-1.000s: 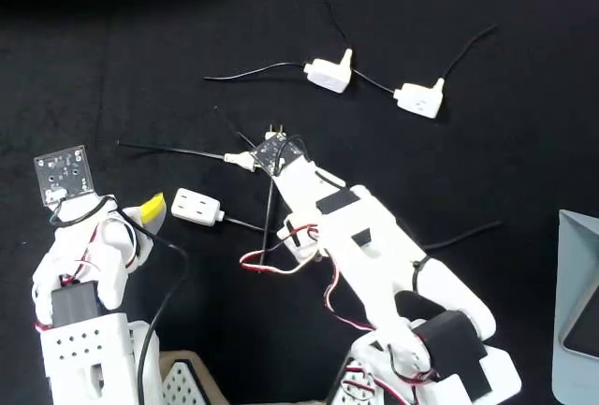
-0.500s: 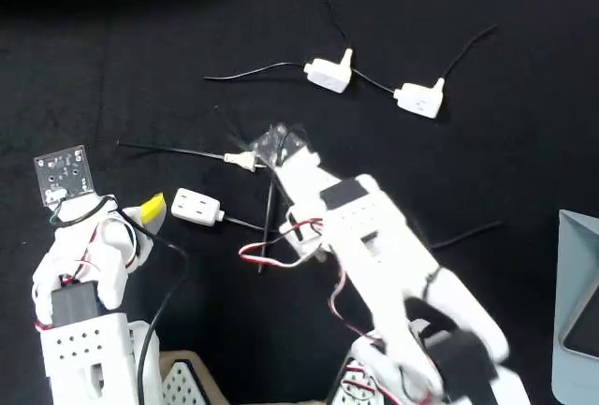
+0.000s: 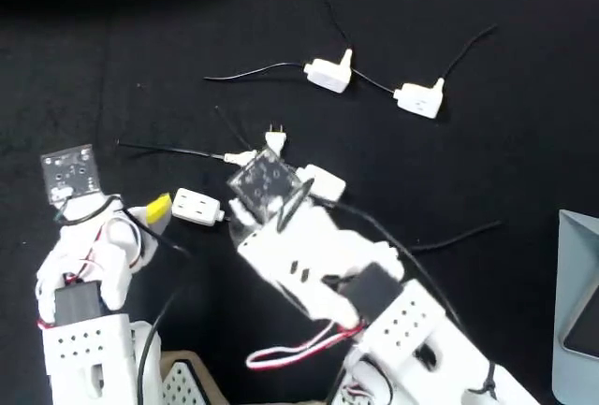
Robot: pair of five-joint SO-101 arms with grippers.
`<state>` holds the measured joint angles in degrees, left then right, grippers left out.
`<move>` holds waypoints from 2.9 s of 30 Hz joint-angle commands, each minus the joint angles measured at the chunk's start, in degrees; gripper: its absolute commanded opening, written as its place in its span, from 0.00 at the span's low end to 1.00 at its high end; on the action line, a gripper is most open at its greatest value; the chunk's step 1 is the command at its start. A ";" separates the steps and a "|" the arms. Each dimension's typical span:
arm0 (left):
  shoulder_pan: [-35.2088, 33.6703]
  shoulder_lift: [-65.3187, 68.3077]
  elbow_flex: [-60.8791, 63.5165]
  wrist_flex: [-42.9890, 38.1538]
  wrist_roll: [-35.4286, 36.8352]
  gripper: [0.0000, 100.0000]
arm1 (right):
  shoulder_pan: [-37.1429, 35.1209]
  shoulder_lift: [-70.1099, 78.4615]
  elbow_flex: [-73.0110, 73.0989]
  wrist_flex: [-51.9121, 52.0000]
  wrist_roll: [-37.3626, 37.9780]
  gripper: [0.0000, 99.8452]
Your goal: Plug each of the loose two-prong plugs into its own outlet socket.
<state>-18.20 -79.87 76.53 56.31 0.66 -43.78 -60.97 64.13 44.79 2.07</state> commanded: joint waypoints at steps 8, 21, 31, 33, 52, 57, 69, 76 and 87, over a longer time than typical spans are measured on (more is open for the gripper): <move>15.25 -0.44 -12.26 0.79 2.20 0.33 | -6.24 -4.00 5.23 -9.76 -3.87 0.01; 23.78 -0.44 -20.18 11.25 1.76 0.33 | -5.45 -4.35 8.31 -9.76 -3.87 0.01; 14.37 3.34 -20.18 11.25 -11.34 0.34 | 7.30 -4.18 8.31 -10.20 -7.12 0.01; 14.11 7.74 -20.88 10.99 -17.05 0.34 | 8.88 -4.00 8.40 -10.20 -8.26 0.01; 13.05 50.99 -38.90 1.23 -68.31 0.38 | 13.89 -4.26 10.51 -10.29 -8.70 0.01; 14.46 60.13 -40.40 -2.64 -68.57 0.37 | 13.89 -4.26 10.51 -10.29 -8.70 0.01; 18.15 72.44 -40.22 -13.71 -68.13 0.35 | 13.89 -4.26 11.03 -10.29 -8.70 0.01; 18.24 72.97 -36.00 -14.95 -68.04 0.29 | 13.89 -4.35 11.03 -10.20 -8.70 0.01; 19.21 56.00 -22.64 -14.51 -52.40 0.22 | 13.98 -4.35 11.03 -9.76 -8.62 0.01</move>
<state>-0.09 -15.43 49.98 41.98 -58.77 -30.59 -64.22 75.65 35.65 -6.11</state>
